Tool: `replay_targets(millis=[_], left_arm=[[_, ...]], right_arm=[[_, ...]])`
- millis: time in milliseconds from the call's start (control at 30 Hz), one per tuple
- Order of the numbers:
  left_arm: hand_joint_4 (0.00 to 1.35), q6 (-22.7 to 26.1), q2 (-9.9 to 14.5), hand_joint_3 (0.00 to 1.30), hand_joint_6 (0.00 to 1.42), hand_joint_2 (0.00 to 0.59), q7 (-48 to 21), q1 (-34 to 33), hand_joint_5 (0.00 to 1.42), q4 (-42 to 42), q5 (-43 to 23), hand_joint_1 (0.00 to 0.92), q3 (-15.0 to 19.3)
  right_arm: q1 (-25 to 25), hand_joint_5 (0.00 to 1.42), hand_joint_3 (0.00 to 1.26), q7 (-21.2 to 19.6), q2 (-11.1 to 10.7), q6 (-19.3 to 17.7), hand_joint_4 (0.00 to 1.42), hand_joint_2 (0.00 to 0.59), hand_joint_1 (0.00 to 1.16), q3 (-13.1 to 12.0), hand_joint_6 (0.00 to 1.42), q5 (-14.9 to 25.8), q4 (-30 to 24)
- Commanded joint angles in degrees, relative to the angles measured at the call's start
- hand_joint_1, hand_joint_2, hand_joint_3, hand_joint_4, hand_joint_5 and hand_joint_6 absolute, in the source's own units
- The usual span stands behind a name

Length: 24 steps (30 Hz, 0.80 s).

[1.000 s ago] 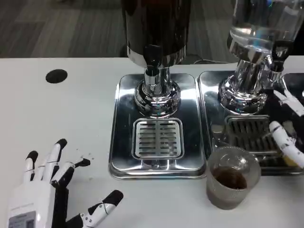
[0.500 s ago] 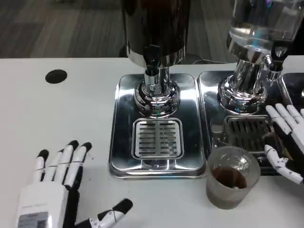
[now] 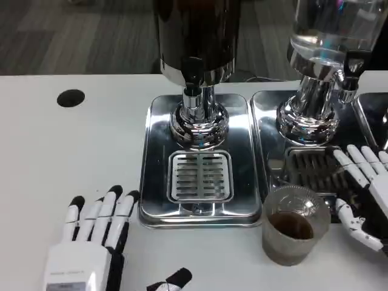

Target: Grasp the cup under the faucet to collect the drink, then remove the cup.

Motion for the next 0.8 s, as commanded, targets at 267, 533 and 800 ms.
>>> replay_targets(millis=[267, 533, 800], left_arm=[[0.00, 1.7, -0.1, 0.16, 0.03, 0.092, 0.7, -0.5, 0.14, 0.3, 0.5, 0.000, -1.3], [0.00, 1.6, -0.3, 0.16, 0.03, 0.094, 1.2, -0.8, 0.14, 0.9, 0.2, 0.000, -1.7], [0.00, 1.0, 1.6, 0.17, 0.03, 0.096, -0.8, -2.0, 0.15, 0.4, -0.3, 0.000, -1.1]], right_arm=[[-0.8, 0.00, 0.07, -3.4, -1.0, -1.7, 0.00, 0.568, 0.00, 1.4, 0.00, 0.8, 4.4], [0.2, 0.00, 0.07, -4.4, -1.2, -2.0, 0.00, 0.561, 0.00, 1.5, 0.00, 1.1, 3.8], [0.3, 0.00, 0.07, -4.0, -1.0, -1.3, 0.00, 0.566, 0.00, 0.7, 0.00, 2.1, 2.2]])
